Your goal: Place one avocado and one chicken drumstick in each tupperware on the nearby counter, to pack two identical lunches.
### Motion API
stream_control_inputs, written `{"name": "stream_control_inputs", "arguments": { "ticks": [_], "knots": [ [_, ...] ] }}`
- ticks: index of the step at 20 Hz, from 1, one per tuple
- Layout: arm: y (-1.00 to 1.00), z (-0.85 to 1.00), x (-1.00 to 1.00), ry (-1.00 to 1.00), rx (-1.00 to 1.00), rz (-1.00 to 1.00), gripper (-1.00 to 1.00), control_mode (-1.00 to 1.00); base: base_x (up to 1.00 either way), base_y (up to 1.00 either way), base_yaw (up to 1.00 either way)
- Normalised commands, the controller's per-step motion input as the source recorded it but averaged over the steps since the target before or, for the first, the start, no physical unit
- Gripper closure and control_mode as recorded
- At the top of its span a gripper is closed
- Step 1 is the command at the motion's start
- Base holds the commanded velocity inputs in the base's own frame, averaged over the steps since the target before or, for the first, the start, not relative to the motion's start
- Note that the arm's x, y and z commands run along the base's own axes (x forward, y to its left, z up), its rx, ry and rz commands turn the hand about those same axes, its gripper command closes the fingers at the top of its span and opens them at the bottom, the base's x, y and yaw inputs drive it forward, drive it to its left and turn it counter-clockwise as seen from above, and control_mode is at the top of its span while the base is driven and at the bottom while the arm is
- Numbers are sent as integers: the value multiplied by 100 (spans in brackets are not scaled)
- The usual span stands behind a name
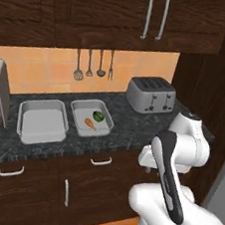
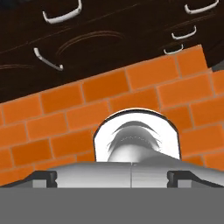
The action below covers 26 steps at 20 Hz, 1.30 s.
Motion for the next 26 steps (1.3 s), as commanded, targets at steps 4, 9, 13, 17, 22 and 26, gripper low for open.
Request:
{"name": "stream_control_inputs", "arguments": {
  "ticks": [4, 9, 13, 17, 22, 26],
  "knots": [
    [0, 0, 0, 0, 0, 0, -100, 100, -74, -57, -40],
    [0, 0, 0, 0, 0, 0, -100, 100, -28, -86, -46],
    [0, 0, 0, 0, 0, 0, -100, 100, 11, -100, -41],
    [0, 0, 0, 0, 0, 0, -100, 100, 73, -97, 4],
    [0, 0, 0, 0, 0, 0, -100, 100, 70, -95, 28],
    [0, 0, 0, 0, 0, 0, -100, 100, 59, -71, 32]
  ]
}}
